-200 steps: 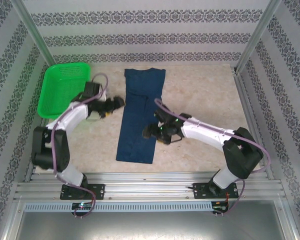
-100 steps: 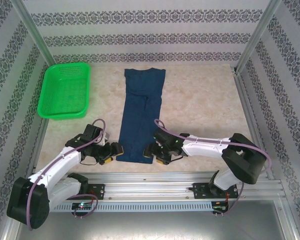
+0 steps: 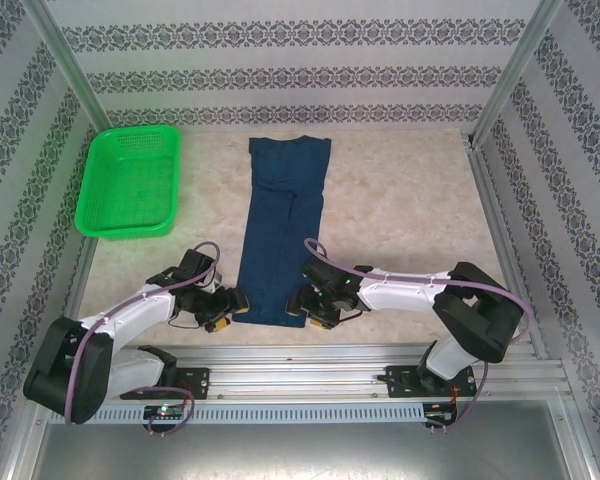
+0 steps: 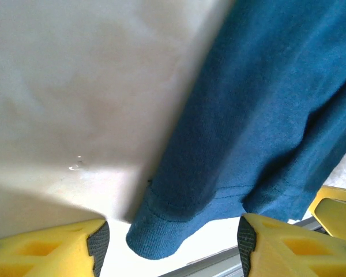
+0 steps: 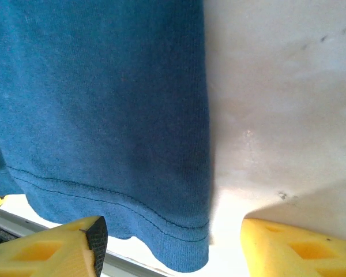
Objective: Fold and stack the t-shirts
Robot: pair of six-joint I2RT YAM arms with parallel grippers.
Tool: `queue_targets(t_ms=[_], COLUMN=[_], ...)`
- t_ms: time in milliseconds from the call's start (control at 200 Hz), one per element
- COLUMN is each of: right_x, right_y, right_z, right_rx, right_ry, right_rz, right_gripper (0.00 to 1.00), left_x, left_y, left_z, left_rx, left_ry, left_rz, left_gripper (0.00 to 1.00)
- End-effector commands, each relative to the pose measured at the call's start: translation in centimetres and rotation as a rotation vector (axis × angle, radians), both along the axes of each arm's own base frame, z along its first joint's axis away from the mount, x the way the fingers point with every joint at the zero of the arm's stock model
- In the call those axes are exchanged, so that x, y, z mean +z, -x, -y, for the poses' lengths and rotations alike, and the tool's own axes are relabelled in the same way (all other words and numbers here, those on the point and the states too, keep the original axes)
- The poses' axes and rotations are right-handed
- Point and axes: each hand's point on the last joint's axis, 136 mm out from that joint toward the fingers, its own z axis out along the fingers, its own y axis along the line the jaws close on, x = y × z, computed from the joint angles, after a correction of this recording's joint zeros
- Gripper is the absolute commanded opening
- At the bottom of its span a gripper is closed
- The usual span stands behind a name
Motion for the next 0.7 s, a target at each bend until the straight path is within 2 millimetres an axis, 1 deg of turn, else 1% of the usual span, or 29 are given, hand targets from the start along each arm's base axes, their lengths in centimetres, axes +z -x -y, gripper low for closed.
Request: queue_targets(t_ms=[0,110,220,385,445,600,694], right_x=[-0.3,-0.4,-0.4,-0.3,-0.3,0.1,0.2], right_y=[0.2,0.4,0.3,-0.1,-0.2,-0.6,-0.8], right_z=[-3.1,-3.5,-4.1,-4.6,-4.9,-5.6,-5.8], right_rx=[0.056,0.074,0.082,0.109,0.113,0.121,0.132], right_ry=[-0.062,-0.041,-0.04,-0.002,-0.009,-0.02,-0.02], right_rz=[0.017,0.001,-0.011,-0.014,-0.016,-0.02,-0.025], right_gripper=[0.63,0.6,0.57,0.52,0.48,0.37,0.3], left_x=[-0.2,-0.5,-0.4,-0.5,-0.3,0.9,1.5], left_y=[-3.0,-3.2,-3.8,-4.7,-5.1,-6.1,-6.4], left_z=[2.5,2.8,3.7,4.5,5.0,6.2,6.9], left_rx=[-0.049,-0.063,-0.078,-0.084,-0.089,-0.118,-0.133], left_ry=[0.058,0.047,0.056,0.06,0.075,0.097,0.12], left_rz=[0.16,0.144,0.147,0.142,0.142,0.153,0.153], left_gripper=[0.62,0.59,0.57,0.5,0.45,0.41,0.36])
